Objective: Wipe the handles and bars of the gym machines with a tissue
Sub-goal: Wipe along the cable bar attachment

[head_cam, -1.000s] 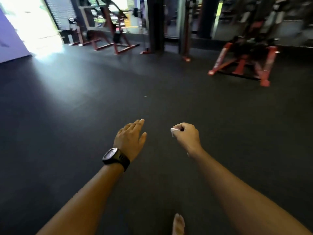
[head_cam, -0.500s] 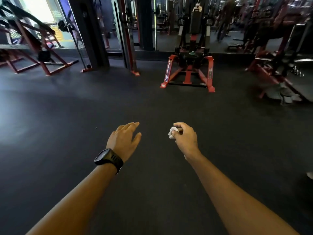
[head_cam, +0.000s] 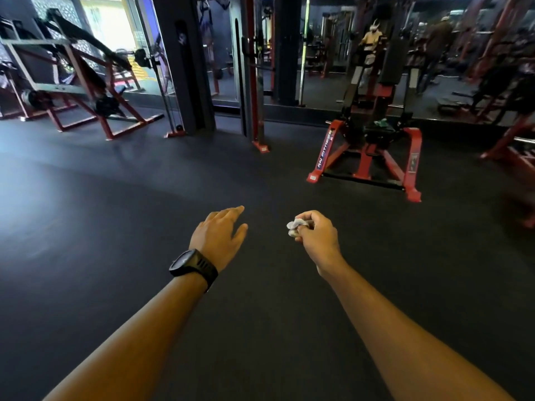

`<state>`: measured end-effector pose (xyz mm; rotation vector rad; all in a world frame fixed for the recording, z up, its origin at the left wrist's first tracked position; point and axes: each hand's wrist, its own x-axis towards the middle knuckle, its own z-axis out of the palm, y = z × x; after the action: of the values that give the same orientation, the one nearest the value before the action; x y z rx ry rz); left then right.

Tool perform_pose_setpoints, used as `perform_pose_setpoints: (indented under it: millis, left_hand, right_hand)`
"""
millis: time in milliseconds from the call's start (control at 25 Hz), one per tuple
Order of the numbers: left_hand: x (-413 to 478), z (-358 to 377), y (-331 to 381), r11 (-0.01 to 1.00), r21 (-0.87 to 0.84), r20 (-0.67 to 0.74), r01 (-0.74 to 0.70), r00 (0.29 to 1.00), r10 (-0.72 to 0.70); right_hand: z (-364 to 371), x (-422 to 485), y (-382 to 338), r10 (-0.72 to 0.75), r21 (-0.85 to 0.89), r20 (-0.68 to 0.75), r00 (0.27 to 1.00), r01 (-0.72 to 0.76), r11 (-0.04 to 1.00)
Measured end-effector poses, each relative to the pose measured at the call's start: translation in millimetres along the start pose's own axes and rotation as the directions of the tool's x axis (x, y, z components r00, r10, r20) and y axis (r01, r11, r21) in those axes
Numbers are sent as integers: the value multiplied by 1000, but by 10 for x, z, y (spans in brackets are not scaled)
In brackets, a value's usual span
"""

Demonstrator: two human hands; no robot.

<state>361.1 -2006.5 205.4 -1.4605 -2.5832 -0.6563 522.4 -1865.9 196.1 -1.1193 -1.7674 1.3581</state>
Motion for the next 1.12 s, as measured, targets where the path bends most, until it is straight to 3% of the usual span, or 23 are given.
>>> perform_pose_setpoints:
  millis: [280, 480, 640, 840, 1120]
  left_hand:
    - [2502, 491, -719, 999, -17, -104, 45, 994, -47]
    - [4545, 799, -1198, 987, -46, -120, 154, 980, -158]
    - [5900, 959, -1644, 981, -69, -168, 182, 967, -191]
    - [7760, 1444, -2633, 962, -170, -169, 213, 955, -242]
    - [10428, 1686, -3860, 970, -182, -128, 165, 973, -189]
  right_hand:
    - [1145, 2599, -322, -103, 115, 115, 988, 90, 989]
    - [1800, 4732, -731, -37, 215, 185, 982, -4, 977]
    - [2408, 6082, -1031, -60, 242, 210, 976, 8, 970]
    - [3437, 7995, -1070, -82, 260, 185, 979, 32, 965]
    - [4659, 10526, -1664, -44, 266, 91, 995, 18, 964]
